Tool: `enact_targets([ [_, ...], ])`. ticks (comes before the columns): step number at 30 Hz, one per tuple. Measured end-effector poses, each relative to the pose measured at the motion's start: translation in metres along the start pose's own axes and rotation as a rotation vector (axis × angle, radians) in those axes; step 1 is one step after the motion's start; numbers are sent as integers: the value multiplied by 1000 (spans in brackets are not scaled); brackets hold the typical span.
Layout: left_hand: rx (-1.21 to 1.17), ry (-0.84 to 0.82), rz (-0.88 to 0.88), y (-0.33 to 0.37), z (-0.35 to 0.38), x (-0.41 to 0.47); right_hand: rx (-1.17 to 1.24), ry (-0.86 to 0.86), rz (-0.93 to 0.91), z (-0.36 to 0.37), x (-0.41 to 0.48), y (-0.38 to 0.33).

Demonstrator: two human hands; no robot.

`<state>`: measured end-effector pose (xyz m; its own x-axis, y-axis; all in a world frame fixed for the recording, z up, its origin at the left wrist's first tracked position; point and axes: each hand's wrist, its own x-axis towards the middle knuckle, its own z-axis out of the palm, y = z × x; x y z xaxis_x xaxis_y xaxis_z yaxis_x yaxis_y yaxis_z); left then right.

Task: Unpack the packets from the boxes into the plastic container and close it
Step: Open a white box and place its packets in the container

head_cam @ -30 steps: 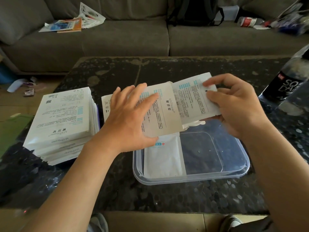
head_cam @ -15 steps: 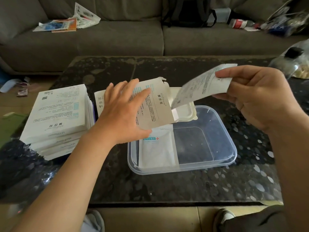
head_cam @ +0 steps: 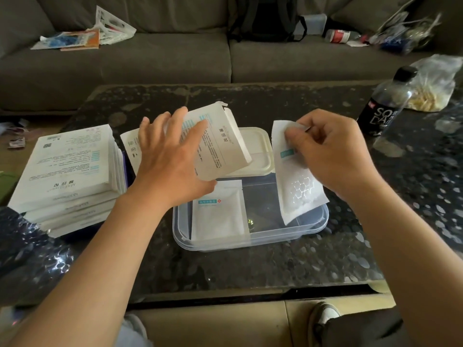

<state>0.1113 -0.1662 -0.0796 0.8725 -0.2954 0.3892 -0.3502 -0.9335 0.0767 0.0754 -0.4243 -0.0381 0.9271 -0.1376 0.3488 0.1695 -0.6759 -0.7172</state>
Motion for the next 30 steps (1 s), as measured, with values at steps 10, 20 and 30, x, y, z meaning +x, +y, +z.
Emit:
enact_targets([
  [10, 6, 26, -23, -3, 2, 2, -24, 127, -118, -5, -4, -20],
  [20, 4, 19, -44, -2, -1, 1, -150, 21, -102, 21, -11, -12],
  [30, 9, -8, -37, -1, 1, 0, -380, -272, 105, 40, -3, 1],
])
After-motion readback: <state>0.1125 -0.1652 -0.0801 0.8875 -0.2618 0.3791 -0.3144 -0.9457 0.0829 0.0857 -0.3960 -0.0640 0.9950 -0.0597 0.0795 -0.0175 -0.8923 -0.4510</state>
